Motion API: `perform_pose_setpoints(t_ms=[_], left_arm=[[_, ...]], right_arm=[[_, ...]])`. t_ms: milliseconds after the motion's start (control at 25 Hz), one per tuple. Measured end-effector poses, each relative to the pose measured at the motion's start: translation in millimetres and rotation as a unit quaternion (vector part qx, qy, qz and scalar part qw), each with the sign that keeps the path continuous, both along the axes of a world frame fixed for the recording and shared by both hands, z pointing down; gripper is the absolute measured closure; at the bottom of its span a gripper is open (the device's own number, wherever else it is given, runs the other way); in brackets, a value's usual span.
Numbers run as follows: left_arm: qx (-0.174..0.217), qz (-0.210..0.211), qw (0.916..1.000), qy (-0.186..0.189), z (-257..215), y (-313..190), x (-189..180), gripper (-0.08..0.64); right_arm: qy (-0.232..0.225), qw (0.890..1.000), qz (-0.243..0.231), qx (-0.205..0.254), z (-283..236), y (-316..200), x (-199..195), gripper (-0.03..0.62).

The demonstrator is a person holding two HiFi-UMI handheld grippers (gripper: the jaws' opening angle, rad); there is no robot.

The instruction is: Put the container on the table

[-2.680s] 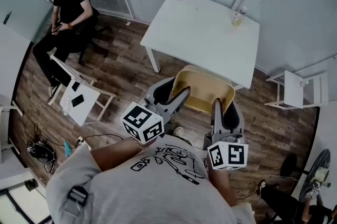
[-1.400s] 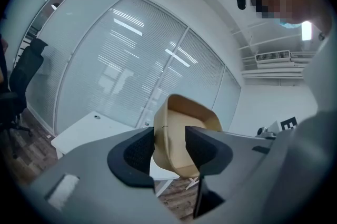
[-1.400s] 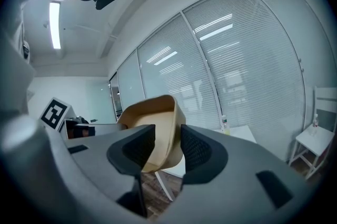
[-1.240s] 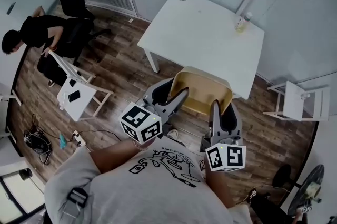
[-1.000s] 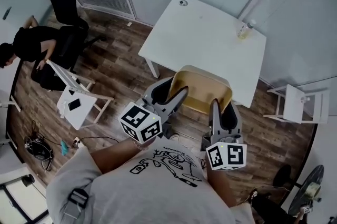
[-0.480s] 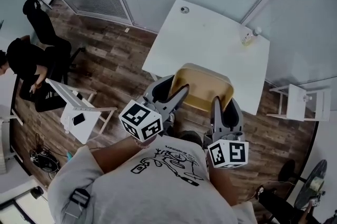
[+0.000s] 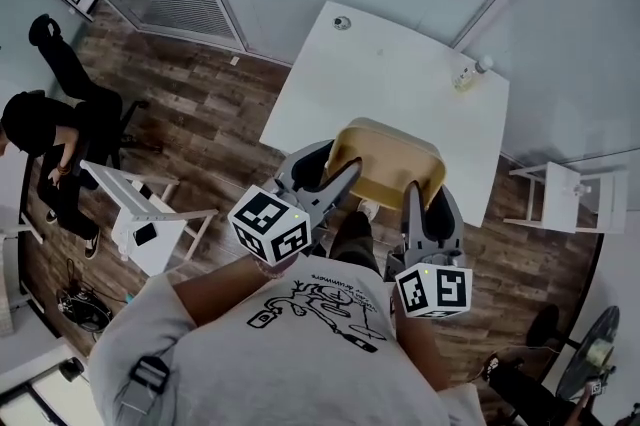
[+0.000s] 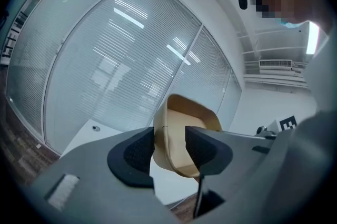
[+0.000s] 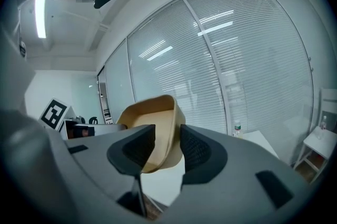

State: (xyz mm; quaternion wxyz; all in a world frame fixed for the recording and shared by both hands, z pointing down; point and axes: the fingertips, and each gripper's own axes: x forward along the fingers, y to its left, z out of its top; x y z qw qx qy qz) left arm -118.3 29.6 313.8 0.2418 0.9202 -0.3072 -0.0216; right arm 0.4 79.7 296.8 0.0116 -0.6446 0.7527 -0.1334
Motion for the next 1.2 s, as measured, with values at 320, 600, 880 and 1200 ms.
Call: perform_pose_setpoints(t_ms=[320,600,880,1200], left_arm=[[-0.002,0.006,0.9999,-0.010,3.9,-41.1,67.6,0.391],[-0.001,0.004,0.9998,-0.019,4.4,-87.7,136.9,0.391],[0.002,0.002,0.9997,-0.025,0.4,-116.2,185.3,0.393],[-0.005,-0.004,0.9996,-0.027,6.9,-138.1,198.6,0.391]], right_arm=[[-0.010,1.000,0.006,0.002,3.5,-41.8,67.3,0.471],[-0.015,1.000,-0.001,0.000,8.0,-88.7,136.8,0.471],[-0.020,1.000,-0.005,0.000,7.0,-116.6,185.0,0.471],[-0.020,1.000,-0.013,-0.007,12.6,-140.7,198.9,0.471]])
